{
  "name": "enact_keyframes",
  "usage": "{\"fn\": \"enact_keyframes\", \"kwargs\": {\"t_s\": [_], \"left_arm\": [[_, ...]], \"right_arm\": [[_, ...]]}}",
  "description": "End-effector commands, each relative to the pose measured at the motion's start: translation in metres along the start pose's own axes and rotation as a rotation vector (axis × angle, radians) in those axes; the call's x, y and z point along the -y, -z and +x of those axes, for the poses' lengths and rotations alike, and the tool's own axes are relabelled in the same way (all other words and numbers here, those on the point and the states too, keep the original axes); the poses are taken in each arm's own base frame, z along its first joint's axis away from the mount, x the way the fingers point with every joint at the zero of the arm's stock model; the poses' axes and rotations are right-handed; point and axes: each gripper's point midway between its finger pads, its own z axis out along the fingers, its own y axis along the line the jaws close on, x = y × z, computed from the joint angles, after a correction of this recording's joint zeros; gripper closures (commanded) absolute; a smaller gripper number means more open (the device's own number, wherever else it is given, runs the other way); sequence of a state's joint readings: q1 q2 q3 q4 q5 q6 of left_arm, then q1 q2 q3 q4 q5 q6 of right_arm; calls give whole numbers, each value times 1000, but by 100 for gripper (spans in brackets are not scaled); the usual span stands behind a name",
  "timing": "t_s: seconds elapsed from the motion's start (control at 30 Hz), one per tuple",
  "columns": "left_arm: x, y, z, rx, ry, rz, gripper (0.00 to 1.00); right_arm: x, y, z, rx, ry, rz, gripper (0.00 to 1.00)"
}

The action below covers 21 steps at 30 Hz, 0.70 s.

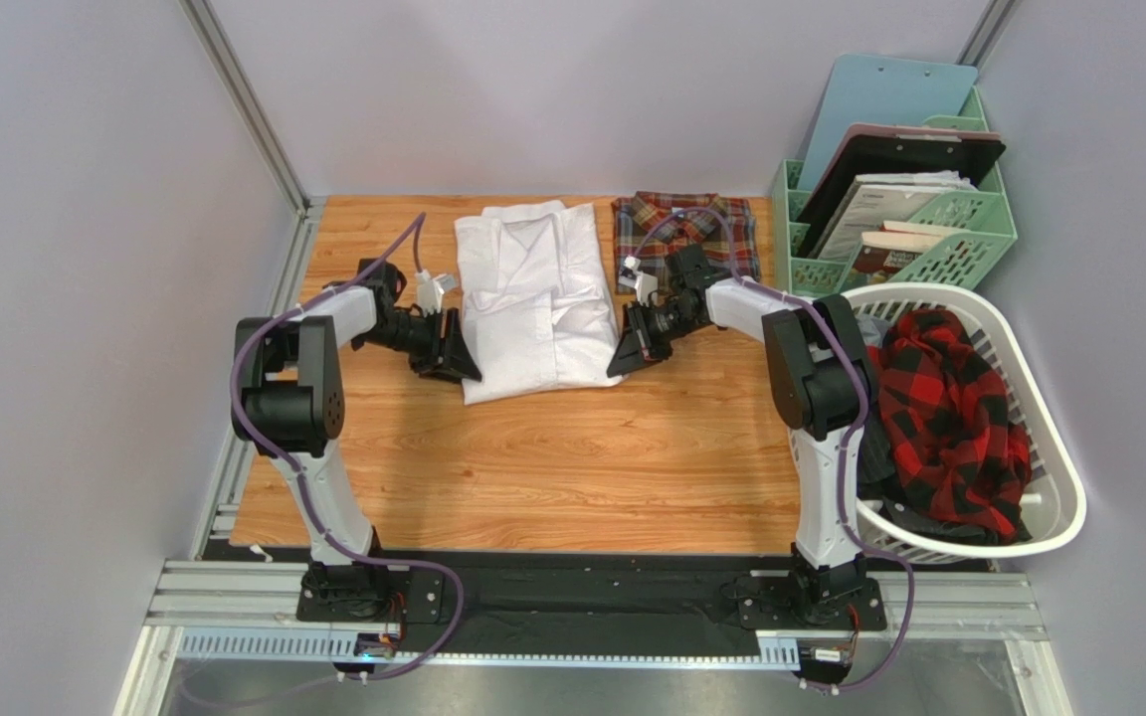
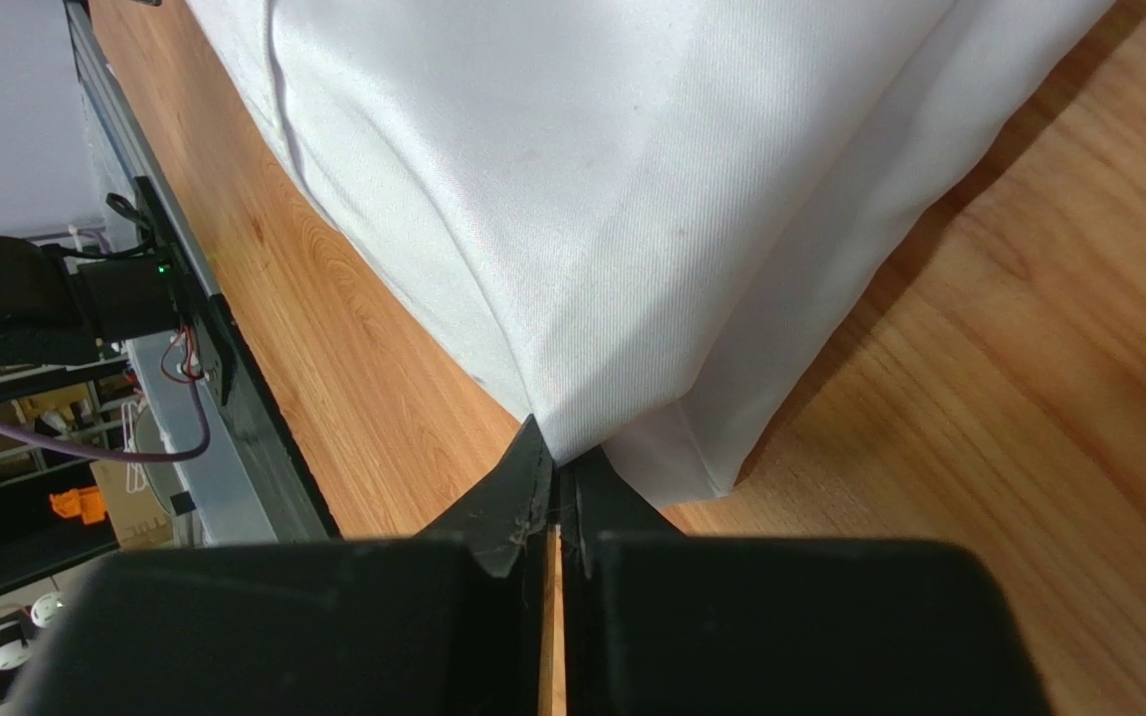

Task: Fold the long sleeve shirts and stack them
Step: Fold the shirt

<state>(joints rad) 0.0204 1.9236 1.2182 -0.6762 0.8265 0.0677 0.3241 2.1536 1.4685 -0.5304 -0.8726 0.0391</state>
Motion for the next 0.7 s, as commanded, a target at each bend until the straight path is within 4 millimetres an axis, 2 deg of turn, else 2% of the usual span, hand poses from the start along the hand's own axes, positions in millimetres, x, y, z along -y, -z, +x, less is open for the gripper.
{"fn": "enact_keyframes", "kwargs": {"t_s": [0.0,0.1,0.13,0.17,0.33,0.43,0.47,0.5,0.53,0.57,0.6,0.63,0.67], "left_arm": [[10,-2,0,-16,-5,-50,65],[5,1,7,-43,20,-111,94],[2,3,14,-65,33,-133,99],[1,6,17,-71,26,-149,100],[0,10,40,-146,22,-159,100],[0,12,40,-138,3,-163,100],[1,12,39,-134,-5,-158,100],[5,13,38,-128,-13,-139,98],[8,13,36,-123,-23,-125,95],[13,16,34,-112,-41,-115,86],[17,20,31,-102,-81,-100,82],[20,24,30,-96,-103,-99,75],[27,32,25,-67,-151,-104,72]], "right_arm": [[0,3,5,-13,-27,21,100],[-5,4,19,-57,-52,8,100],[-7,4,23,-70,-51,4,100],[-9,4,33,-98,-74,2,100],[-21,6,59,-140,-85,-13,100],[-25,10,60,-127,-82,-10,99],[-26,12,58,-120,-74,-6,93],[-30,15,53,-104,-57,-6,77],[-32,19,49,-96,-48,-7,66],[-33,25,53,-115,-34,-6,60],[-39,32,50,-111,-19,-8,52],[-41,41,44,-96,0,-3,51],[-46,49,47,-107,-4,-1,50]]}}
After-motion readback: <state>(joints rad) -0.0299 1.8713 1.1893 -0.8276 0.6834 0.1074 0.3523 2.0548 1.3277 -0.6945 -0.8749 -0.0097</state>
